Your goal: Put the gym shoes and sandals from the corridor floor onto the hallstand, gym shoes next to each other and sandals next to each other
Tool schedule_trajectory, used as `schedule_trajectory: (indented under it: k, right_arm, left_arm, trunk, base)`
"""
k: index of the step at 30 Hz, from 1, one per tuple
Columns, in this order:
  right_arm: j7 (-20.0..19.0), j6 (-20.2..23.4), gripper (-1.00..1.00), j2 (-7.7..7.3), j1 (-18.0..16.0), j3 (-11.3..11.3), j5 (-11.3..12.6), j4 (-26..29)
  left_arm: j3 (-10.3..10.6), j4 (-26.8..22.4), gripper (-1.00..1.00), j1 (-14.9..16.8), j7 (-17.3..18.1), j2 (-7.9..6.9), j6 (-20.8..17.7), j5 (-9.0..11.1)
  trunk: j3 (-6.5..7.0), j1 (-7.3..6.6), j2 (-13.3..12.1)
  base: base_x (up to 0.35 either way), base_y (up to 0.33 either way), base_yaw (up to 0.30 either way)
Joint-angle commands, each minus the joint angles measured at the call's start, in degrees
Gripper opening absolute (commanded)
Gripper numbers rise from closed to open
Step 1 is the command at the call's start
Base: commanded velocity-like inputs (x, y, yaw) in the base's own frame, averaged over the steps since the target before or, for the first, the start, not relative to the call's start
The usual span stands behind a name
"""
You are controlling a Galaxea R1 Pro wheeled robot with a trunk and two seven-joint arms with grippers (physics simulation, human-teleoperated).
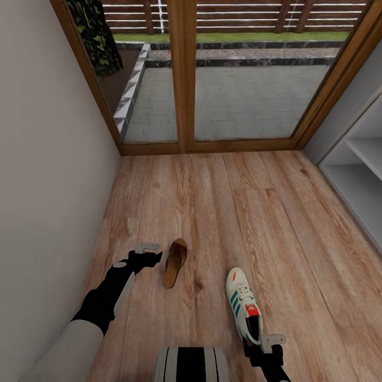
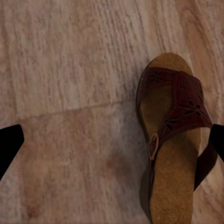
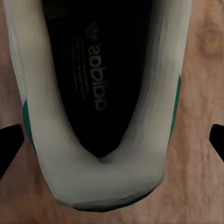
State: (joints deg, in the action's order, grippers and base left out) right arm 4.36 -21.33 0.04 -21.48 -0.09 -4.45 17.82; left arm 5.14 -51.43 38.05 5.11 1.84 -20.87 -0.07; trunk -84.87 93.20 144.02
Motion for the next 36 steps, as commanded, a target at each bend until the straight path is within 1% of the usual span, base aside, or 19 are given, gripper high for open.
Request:
schedule_trajectory:
  k: [1, 7, 8, 32, 33, 36]
  right_arm:
    - [0.36, -0.12, 1.00, 0.01, -0.03, 0.00, -0.47, -0.03]
    - [0.35, -0.12, 1.00, 0.00, -0.03, 0.00, -0.47, -0.06]
    - [0.34, -0.12, -1.00, 0.01, -0.02, 0.00, -0.47, -0.06]
    - [0.34, -0.12, -1.00, -0.04, -0.05, -0.09, -0.47, -0.05]
    - [0.25, -0.26, -1.00, -0.24, -0.03, 0.05, -0.55, -0.13]
    - [0.23, -0.28, -1.00, -0.28, -0.03, 0.07, -0.56, -0.15]
  left_arm:
    - [-0.04, -0.08, 1.00, 0.01, 0.17, 0.01, -0.31, -0.02]
    - [-0.04, -0.08, 1.00, 0.01, 0.17, 0.01, -0.31, -0.02]
    - [-0.04, -0.08, 1.00, 0.01, 0.17, 0.01, -0.31, -0.02]
    - [-0.04, -0.08, 1.00, -0.05, 0.18, 0.00, -0.31, -0.07]
    - [-0.13, 0.00, 1.00, -0.19, 0.07, -0.37, -0.31, -0.14]
    - [-0.23, 0.31, 1.00, -0.48, 0.08, -0.41, -0.29, -0.21]
  trunk:
    - [-0.03, -0.01, 0.01]
    - [-0.03, -0.01, 0.01]
    - [-0.03, -0.01, 0.01]
    - [-0.03, -0.01, 0.01]
    - [0.19, -0.03, 0.00]
    - [0.85, -0.11, -0.04]
  base:
    - [0.022, 0.018, 0.000]
    - [0.009, 0.008, 0.000]
    - [0.002, 0.002, 0.000]
    - [0.000, 0.000, 0.000]
    - [0.000, 0.000, 0.000]
    - [0.000, 0.000, 0.000]
